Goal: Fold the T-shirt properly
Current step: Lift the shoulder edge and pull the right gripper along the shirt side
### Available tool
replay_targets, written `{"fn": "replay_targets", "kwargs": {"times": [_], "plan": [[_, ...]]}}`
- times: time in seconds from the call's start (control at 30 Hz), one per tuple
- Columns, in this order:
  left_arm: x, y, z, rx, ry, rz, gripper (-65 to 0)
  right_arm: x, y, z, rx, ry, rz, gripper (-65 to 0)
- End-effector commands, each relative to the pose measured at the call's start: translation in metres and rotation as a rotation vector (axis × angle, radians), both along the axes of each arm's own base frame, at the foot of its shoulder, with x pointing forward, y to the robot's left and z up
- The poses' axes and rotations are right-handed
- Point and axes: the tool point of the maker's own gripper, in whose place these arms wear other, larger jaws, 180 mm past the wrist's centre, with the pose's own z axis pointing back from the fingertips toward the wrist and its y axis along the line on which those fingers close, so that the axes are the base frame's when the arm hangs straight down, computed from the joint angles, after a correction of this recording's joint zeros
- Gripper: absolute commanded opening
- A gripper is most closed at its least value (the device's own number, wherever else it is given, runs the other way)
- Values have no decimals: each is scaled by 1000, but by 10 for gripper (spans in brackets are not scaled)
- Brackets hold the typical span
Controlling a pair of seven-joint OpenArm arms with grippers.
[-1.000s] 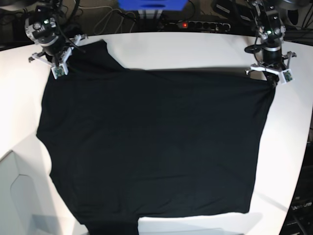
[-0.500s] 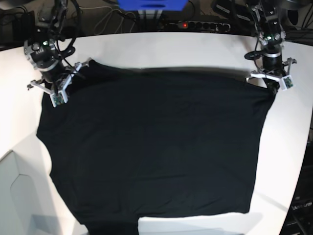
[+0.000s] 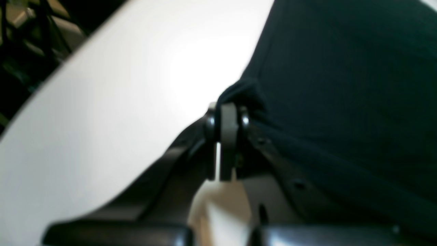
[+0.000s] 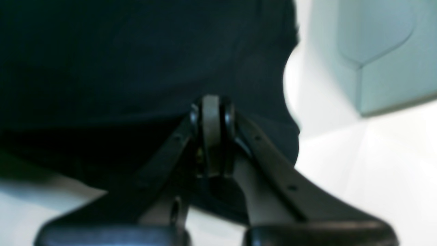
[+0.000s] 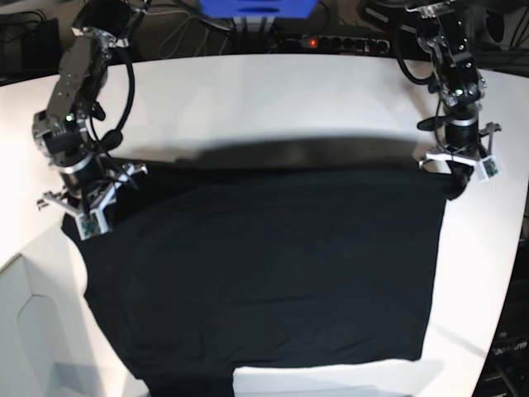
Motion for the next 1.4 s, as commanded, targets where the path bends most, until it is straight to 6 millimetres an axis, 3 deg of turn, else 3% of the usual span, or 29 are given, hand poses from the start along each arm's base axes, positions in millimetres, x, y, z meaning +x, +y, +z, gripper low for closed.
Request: {"fn": "replay_targets", "kwargs": {"times": [0.0,0.5,0.8,1.0,1.37], "plan": [[9,6,16,27,-47,5,-650,10,2,14,2,-52,18,-650],[60,9,15,-73,-54,31,-650,90,-1,18,110,-63,10,-650],[80,14,10,-111,-59,51,-650,133,4,20,184,-42,20,-650],[93,16,8,-137,-64,60,-650,145,7,18,208,-25,25,-650],[103,20,-4,-170,-40,75,-650,146,5,11,220,-25,27,-650]]}}
